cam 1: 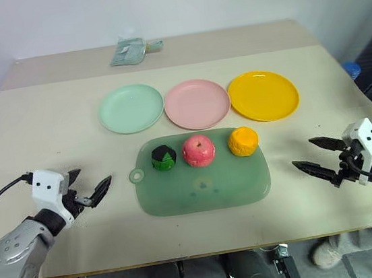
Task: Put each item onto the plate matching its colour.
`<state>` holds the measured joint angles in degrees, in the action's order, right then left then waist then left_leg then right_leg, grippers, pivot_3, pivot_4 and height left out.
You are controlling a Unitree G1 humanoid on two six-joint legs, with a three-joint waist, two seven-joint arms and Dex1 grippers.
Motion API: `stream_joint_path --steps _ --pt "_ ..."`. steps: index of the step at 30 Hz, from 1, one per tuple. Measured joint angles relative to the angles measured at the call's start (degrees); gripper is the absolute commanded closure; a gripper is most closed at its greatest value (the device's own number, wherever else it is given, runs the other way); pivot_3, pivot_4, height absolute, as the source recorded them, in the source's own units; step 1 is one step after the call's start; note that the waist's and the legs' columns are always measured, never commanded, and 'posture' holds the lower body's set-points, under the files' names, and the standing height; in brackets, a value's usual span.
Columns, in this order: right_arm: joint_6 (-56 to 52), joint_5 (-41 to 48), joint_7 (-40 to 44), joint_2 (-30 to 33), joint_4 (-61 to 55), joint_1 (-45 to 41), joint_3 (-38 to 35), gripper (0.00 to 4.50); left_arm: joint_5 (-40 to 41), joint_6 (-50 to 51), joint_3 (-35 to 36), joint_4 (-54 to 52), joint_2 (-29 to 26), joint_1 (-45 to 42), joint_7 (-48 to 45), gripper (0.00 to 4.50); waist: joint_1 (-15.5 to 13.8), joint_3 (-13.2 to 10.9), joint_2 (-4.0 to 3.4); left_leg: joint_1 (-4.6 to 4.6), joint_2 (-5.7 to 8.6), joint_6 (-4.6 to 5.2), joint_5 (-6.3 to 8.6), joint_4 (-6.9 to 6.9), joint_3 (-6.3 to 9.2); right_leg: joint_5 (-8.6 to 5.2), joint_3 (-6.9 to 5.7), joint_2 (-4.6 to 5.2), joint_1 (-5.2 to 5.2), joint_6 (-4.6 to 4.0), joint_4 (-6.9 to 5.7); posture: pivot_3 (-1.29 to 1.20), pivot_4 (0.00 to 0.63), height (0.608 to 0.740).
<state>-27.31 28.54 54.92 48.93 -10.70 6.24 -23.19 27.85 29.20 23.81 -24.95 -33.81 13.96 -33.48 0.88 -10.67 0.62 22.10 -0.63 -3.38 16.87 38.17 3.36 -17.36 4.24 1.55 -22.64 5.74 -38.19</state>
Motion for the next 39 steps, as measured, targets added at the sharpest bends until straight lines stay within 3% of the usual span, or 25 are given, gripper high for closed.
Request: stream_joint_path --steps 12,19,34,39 --pt "-4.8 -0.4 -6.7 -0.8 -4.8 -5.7 2.6 0.03 -0.7 -4.9 -0.2 3.7 1.9 0.6 -2.0 0.0 -0.1 0.0 0.0 0.01 0.02 0.0 0.0 0.0 0.0 0.0 -0.01 0.01 0.01 0.0 0.02 0.0 0.15 0.74" --pt "-2.4 -1.4 -9.6 -3.6 -4.3 -6.0 2.7 0.03 2.3 -7.1 -0.8 7.5 4.1 -6.0 -4.4 0.0 -0.2 0.0 0.02 0.02 0.02 0.0 0.0 0.01 -0.02 0.0 -0.07 0.01 0.05 0.0 0.03 0.0 0.15 0.74" --pt "-0.3 0.5 -7.3 -7.3 -7.9 0.0 4.7 0.03 0.0 -4.6 -19.9 8.9 1.5 -24.9 -10.6 0.0 -0.1 0.0 0.0 -0.02 0.15 0.01 0.01 0.02 0.02 0.0 -0.09 -0.01 0.09 0.01 0.02 0.0 0.15 0.74" --pt "0.1 1.2 -4.0 -7.0 -9.0 4.1 4.8 0.03 -4.4 -3.6 -26.9 11.7 -2.6 -30.3 -15.3 0.0 -0.1 0.0 0.0 -0.02 0.16 0.01 0.01 0.01 0.01 0.0 -0.1 -0.04 0.1 0.01 0.02 0.0 0.15 0.74"
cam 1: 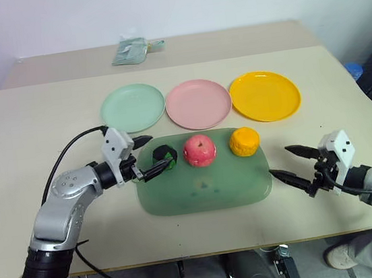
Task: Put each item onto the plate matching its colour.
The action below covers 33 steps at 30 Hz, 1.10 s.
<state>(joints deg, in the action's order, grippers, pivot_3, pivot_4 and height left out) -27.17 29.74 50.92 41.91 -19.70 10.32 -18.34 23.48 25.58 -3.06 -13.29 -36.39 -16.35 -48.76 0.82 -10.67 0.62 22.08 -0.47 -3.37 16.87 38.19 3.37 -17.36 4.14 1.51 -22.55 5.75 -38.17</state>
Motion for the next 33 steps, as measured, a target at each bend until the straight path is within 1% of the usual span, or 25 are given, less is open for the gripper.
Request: stream_joint_path --steps 2,6,7,8,10,12,15,19,21,23,27,28,29,32,33 --pt "0.1 0.1 0.9 0.1 -0.5 1.0 0.0 0.03 -1.4 0.6 -2.2 1.6 -0.2 -1.6 -0.9 0.0 0.1 0.0 0.0 0.0 0.0 0.0 0.0 0.0 0.01 0.0 0.0 -0.01 0.0 0.0 0.0 0.0 0.15 0.74" --pt "0.1 0.5 1.3 0.1 -3.3 1.9 0.0 0.03 -2.9 1.4 -4.6 4.3 1.1 -4.2 -1.1 0.0 0.0 0.0 0.01 0.01 -0.01 0.0 0.0 0.0 0.03 0.0 -0.01 -0.02 -0.01 0.0 0.0 0.0 0.15 0.74" --pt "0.1 0.5 1.3 0.1 -4.0 2.1 0.0 0.0 -3.3 1.4 -4.8 4.9 1.4 -4.4 -1.1 0.51 0.0 0.0 0.01 0.01 -0.01 0.0 0.0 0.01 0.03 0.0 -0.01 -0.01 0.0 0.0 0.0 0.0 0.15 0.74" --pt "0.1 0.6 1.2 0.0 -4.5 2.4 0.0 0.0 -3.8 1.4 -5.0 5.7 1.8 -4.7 -1.0 0.78 0.0 0.0 0.01 0.01 0.0 0.0 0.0 0.01 0.03 0.0 0.0 -0.01 0.0 0.0 0.0 0.0 0.15 0.74" --pt "0.1 0.6 1.0 -0.2 -5.3 2.8 0.0 0.0 -4.4 1.1 -5.1 6.4 1.9 -4.7 -1.0 1.82 0.0 0.0 0.01 0.01 -0.02 0.0 0.0 0.01 0.04 0.0 -0.01 -0.01 0.0 0.0 0.0 0.0 0.15 0.74" --pt "0.1 0.7 0.5 -0.4 -6.1 3.3 0.0 0.0 -4.8 0.8 -5.1 6.4 1.9 -4.7 -1.0 2.7 0.0 0.0 0.0 0.01 -0.02 0.0 0.0 0.0 0.05 0.0 0.0 0.0 0.0 0.0 0.0 0.0 0.15 0.74" --pt "0.1 0.9 -0.3 -0.6 -7.8 3.6 0.0 0.0 -4.5 0.5 -3.8 6.5 2.1 -4.6 -0.4 2.7 0.0 0.0 0.01 0.01 -0.03 0.0 0.0 0.01 0.09 0.0 0.0 0.01 0.0 0.0 0.0 0.0 0.15 0.74" --pt "-0.4 1.4 -1.7 -0.6 -8.5 2.7 0.1 0.0 -0.9 2.3 3.3 7.6 4.0 -5.1 3.1 2.7 0.0 0.0 0.01 0.01 -0.06 0.0 0.0 0.01 0.12 0.0 0.0 0.01 -0.01 0.01 -0.01 0.0 0.15 0.74" --pt "-1.2 1.8 -2.4 -0.6 -8.7 2.0 0.2 0.0 -0.6 2.6 5.7 9.6 5.2 -7.6 6.5 2.7 -0.2 0.0 0.02 0.02 -0.02 0.0 0.0 0.05 0.13 0.0 -0.03 0.01 0.0 0.01 -0.01 0.0 0.15 0.74" --pt "-2.1 2.3 -3.3 -0.6 -9.4 0.3 1.0 0.0 -2.6 2.6 7.3 13.7 6.6 -12.0 12.0 2.7 -0.3 0.0 0.06 0.05 0.04 0.0 0.0 0.1 0.12 0.01 -0.09 0.03 0.03 0.02 -0.01 0.0 0.15 0.74" --pt "-3.2 2.8 -4.4 -0.6 -9.8 -1.7 2.0 0.0 -9.6 1.0 7.1 25.9 8.7 -20.9 22.0 2.7 -0.2 0.0 0.07 0.07 0.09 0.0 0.0 0.09 0.12 0.0 -0.11 0.04 0.02 0.03 0.0 0.0 0.15 0.74" --pt "-3.4 2.8 -4.6 -0.6 -9.8 -2.0 2.2 0.0 -10.7 0.0 7.1 29.5 9.6 -22.7 23.7 2.07 -0.2 0.0 0.08 0.1 0.09 0.0 0.0 0.09 0.11 0.0 -0.11 0.03 -0.02 0.03 0.0 0.0 0.15 0.74" --pt "-3.6 2.9 -4.8 -0.5 -9.8 -2.3 2.4 0.0 -11.5 -0.9 7.0 33.1 10.5 -24.4 24.8 1.69 -0.2 0.0 0.08 0.14 0.09 0.0 0.0 0.09 0.11 0.0 -0.11 0.03 -0.05 0.03 -0.01 0.0 0.15 0.74" --pt "-3.7 2.9 -5.4 -0.5 -9.8 -3.7 2.9 0.0 -14.1 -4.8 6.6 43.0 12.2 -29.1 28.0 0.25 -0.2 0.0 0.09 0.22 0.1 0.0 -0.01 0.11 0.1 0.01 -0.12 0.04 -0.15 0.03 -0.02 0.0 0.15 0.74" --pt "-3.7 2.9 -5.6 -0.5 -9.8 -3.8 2.8 0.0 -14.7 -6.1 6.6 45.0 12.3 -30.1 28.5 0.1 -0.1 0.0 0.09 0.23 0.09 0.0 -0.01 0.1 0.1 0.01 -0.11 0.03 -0.17 0.03 -0.03 0.0 0.15 0.74"
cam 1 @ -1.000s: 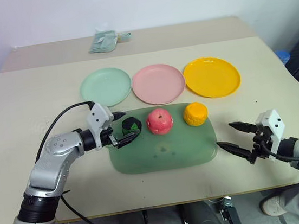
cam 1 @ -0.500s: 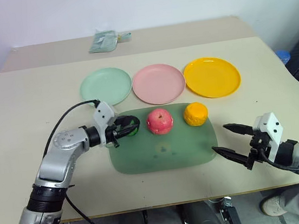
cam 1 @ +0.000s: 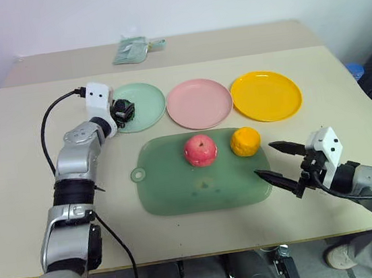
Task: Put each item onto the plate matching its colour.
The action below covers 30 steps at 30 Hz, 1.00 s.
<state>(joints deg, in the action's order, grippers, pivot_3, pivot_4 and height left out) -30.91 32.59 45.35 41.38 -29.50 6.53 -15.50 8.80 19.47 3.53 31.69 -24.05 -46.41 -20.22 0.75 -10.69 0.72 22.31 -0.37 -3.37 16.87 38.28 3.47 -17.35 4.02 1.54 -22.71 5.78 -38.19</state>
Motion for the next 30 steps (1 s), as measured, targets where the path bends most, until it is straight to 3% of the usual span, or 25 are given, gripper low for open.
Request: stream_joint_path --steps 6,10,13,20,30 --pt "-1.7 0.9 -1.2 0.1 -0.9 -0.9 0.0 0.0 0.8 -7.0 2.1 -1.4 0.2 1.1 -1.4 0.1 0.2 0.0 -0.01 0.03 -0.05 -0.02 -0.01 -0.02 0.03 0.0 0.07 0.04 -0.09 0.0 -0.03 0.0 0.15 0.74" --pt "-6.8 6.4 -3.3 0.0 -3.9 -6.2 0.7 0.0 5.0 -8.7 4.3 -12.7 -1.4 11.0 -7.7 0.1 0.5 0.0 -0.03 -0.01 -0.25 -0.04 -0.02 -0.04 0.02 0.0 0.13 0.01 -0.14 -0.01 -0.1 0.0 0.15 0.74" --pt "-9.4 6.7 -7.5 -3.1 -6.0 -12.6 6.3 0.0 9.2 -7.8 4.4 -23.7 -5.8 22.3 -16.6 0.1 0.9 0.0 -0.02 0.0 -0.36 -0.07 -0.04 -0.08 0.01 0.0 0.16 0.01 -0.19 -0.04 -0.11 0.0 0.15 0.74" --pt "-9.0 -4.5 -14.5 -10.0 -0.5 -22.4 23.3 0.0 13.4 -6.1 4.4 -39.1 -12.8 40.8 -28.6 0.1 -0.4 0.0 -0.01 0.02 -0.19 -0.07 -0.04 -0.04 0.03 0.0 0.08 0.16 -0.09 -0.03 -0.01 0.0 0.15 0.74" --pt "-7.3 -11.4 -14.6 -13.6 8.6 -25.2 27.6 0.0 15.7 -3.3 4.2 -49.9 -13.1 46.9 -29.4 0.1 0.5 0.0 -0.01 0.01 -0.29 -0.05 -0.02 -0.1 0.03 0.0 0.08 0.02 -0.15 -0.04 -0.03 0.0 0.15 0.74"
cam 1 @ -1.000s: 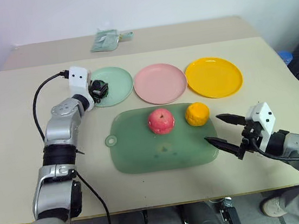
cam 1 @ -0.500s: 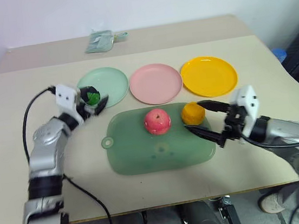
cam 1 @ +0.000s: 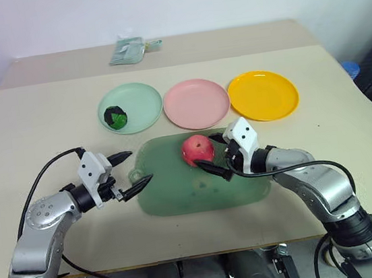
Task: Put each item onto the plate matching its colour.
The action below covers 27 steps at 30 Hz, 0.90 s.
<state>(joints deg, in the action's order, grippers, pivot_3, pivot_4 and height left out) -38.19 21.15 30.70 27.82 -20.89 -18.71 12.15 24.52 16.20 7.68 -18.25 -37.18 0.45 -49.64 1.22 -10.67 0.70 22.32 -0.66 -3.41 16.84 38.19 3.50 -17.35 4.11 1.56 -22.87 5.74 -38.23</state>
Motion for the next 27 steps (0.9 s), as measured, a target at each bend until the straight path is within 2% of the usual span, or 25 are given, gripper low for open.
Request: stream_joint_path --steps 1,6,11,15,19,23,26,27 --pt "0.3 -0.4 0.0 -0.3 0.5 -0.2 0.0 0.0 0.1 0.6 0.0 -0.9 0.0 0.5 0.1 0.1 0.0 0.0 0.0 0.0 -0.01 0.0 0.0 0.0 0.0 0.0 0.0 0.0 0.0 0.0 0.0 0.0 0.15 0.74" --pt "0.9 -0.9 0.2 -1.5 0.9 -0.2 0.0 1.51 1.0 1.1 -0.2 -2.3 0.3 2.3 0.1 0.0 -0.1 0.0 0.0 0.0 0.0 0.0 0.0 0.0 0.0 0.0 0.0 0.02 0.01 0.0 0.0 0.0 0.15 0.74" --pt "0.5 -0.1 0.4 -2.8 0.8 -1.7 -0.8 1.51 0.9 1.0 -0.5 -2.4 0.4 3.5 0.1 0.0 -0.1 0.0 -0.02 0.0 0.0 0.0 0.0 0.0 -0.01 0.0 0.01 0.02 0.0 0.0 0.0 0.0 0.15 0.74" --pt "-0.6 0.4 -1.0 -5.3 2.9 -10.8 -4.1 1.51 0.8 0.9 -1.7 -2.5 0.6 3.5 0.1 0.0 0.1 0.0 -0.03 0.0 -0.01 0.0 0.0 0.0 -0.01 0.02 0.01 -0.03 -0.04 -0.03 -0.02 0.0 0.15 0.74" --pt "-0.9 -2.9 -5.8 -9.6 15.7 -22.0 -4.7 1.51 0.3 0.7 -2.5 -2.5 1.3 3.2 0.2 0.0 0.3 0.0 -0.03 0.0 0.0 0.0 0.0 -0.02 -0.04 0.02 0.01 0.0 -0.07 -0.04 -0.03 0.0 0.15 0.74" --pt "2.7 -7.7 -7.2 -11.7 32.2 -27.6 -4.0 1.51 -0.3 0.2 -3.1 -2.3 2.2 3.0 0.4 0.0 0.0 0.0 -0.04 0.12 0.05 0.0 0.0 -0.04 -0.07 0.02 0.02 0.06 -0.2 -0.04 -0.02 0.0 0.15 0.74" --pt "7.3 -9.8 -6.1 -13.1 40.4 -29.5 -3.7 0.1 -0.8 -0.6 -4.2 -2.2 3.1 3.2 1.1 0.0 0.2 0.0 -0.06 0.17 0.04 0.0 0.0 -0.07 -0.14 0.03 0.08 0.05 -0.32 -0.03 -0.03 0.0 0.15 0.74" --pt "9.2 -10.5 -5.4 -13.0 41.5 -29.8 -3.7 0.04 -1.1 -0.7 -4.5 -2.3 3.5 3.4 1.4 0.0 0.2 0.0 -0.06 0.18 0.03 0.0 0.0 -0.08 -0.14 0.03 0.08 0.05 -0.34 -0.03 -0.03 0.0 0.15 0.74"
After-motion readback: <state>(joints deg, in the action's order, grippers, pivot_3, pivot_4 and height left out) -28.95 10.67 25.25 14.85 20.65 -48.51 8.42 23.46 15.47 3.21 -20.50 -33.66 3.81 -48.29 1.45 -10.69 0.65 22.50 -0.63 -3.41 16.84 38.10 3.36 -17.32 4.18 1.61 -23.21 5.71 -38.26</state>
